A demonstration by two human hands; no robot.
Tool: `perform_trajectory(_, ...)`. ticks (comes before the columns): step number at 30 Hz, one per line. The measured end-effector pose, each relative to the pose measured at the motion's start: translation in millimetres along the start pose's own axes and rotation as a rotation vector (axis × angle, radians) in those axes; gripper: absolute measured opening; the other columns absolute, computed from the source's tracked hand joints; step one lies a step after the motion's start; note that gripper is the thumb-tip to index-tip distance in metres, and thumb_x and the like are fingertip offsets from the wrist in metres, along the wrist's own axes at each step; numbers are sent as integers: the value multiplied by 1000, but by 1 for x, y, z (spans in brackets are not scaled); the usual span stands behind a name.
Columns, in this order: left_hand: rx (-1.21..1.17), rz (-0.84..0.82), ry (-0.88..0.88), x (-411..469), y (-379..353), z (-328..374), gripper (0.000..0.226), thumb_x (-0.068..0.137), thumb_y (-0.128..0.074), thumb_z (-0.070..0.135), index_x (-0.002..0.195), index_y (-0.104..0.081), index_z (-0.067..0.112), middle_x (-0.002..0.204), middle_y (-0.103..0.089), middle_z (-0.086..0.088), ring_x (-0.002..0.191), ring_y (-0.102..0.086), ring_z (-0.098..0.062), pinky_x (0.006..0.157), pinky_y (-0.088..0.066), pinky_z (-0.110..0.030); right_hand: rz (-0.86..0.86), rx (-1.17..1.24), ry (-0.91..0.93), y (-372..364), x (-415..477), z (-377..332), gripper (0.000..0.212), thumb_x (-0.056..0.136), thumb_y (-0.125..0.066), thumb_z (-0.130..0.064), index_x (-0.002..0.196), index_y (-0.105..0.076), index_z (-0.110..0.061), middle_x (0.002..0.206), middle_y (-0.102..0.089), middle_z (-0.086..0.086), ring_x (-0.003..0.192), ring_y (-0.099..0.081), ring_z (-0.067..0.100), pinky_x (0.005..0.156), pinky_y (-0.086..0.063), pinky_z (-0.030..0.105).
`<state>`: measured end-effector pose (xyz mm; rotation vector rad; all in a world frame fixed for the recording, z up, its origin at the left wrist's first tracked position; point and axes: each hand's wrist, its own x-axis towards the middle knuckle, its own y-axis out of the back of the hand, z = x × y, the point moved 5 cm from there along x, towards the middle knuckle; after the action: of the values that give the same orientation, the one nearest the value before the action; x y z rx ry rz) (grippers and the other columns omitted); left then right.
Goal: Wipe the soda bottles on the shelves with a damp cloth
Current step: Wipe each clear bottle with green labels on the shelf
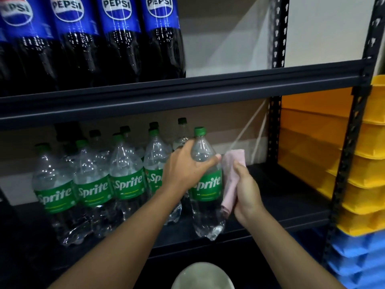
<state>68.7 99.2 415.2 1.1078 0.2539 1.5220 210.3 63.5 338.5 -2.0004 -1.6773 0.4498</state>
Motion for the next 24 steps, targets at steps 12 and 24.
perform_trajectory(12, -822, 73, 232, 18, -45, -24, 46, 98, -38, 63, 98, -78, 40, 99, -81, 8, 99, -75, -19, 97, -57, -53, 109, -1204, 937, -79, 27, -41, 53, 106, -26, -54, 159, -23, -46, 166, -8, -7, 151, -18, 25, 120, -28, 49)
perform_trajectory(24, -1000, -99, 157, 32, -46, -27, 49, 115, -27, 39, 108, -73, 24, 99, -81, 3, 94, -76, -7, 83, -58, -28, -175, -1513, 891, -108, 47, -76, 35, 103, -30, -39, 127, -53, -29, 130, -61, 1, 107, -48, 27, 80, -38, 40)
